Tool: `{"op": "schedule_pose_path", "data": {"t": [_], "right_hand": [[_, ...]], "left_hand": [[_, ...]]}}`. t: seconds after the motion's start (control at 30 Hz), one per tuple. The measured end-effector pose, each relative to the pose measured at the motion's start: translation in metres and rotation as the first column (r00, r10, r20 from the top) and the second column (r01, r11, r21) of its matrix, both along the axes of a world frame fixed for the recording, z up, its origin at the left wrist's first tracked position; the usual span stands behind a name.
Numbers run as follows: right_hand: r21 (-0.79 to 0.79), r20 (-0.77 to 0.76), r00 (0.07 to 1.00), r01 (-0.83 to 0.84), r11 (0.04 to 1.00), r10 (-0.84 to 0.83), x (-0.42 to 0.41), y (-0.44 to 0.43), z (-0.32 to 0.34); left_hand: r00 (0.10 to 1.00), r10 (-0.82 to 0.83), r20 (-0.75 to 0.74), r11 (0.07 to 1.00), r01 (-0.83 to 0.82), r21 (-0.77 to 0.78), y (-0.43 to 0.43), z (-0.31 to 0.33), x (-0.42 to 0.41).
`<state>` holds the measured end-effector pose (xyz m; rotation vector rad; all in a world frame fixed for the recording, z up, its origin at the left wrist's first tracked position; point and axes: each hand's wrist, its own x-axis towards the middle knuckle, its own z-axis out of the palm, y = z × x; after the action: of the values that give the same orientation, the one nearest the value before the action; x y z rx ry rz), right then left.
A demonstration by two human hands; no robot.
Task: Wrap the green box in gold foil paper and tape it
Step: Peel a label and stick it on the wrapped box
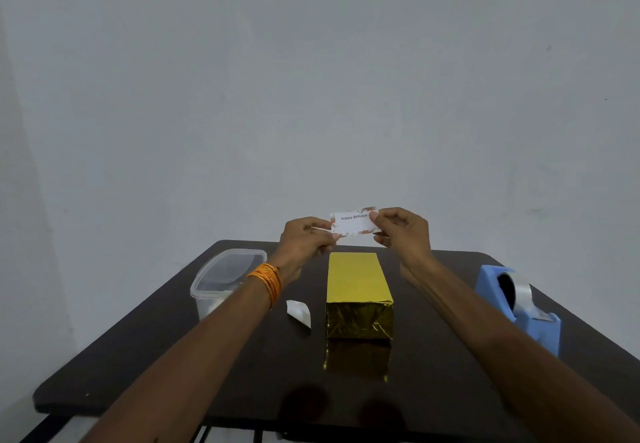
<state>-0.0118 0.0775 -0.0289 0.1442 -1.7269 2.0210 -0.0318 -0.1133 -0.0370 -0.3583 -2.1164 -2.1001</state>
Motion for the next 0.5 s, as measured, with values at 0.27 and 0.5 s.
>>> {"op": "schedule_pose_path", "data": {"t": [0.27,0.5], "right_hand": [[-0.02,0.083,0.996,0.024,1.0,-0.023,-0.024,0.007,-0.013],[0.19,0.15,0.973,0.148,0.971,-0.178,-0.054,0.014,-0.026]], "left_hand": [[0.999,0.04,-0.034,0.997,-0.042,-0.062,0.005,-0.007,-0.017],[0.987,0.141,-0.074,0.978,-0.151,-0.142,0.02,-0.027,-0.046]]}}
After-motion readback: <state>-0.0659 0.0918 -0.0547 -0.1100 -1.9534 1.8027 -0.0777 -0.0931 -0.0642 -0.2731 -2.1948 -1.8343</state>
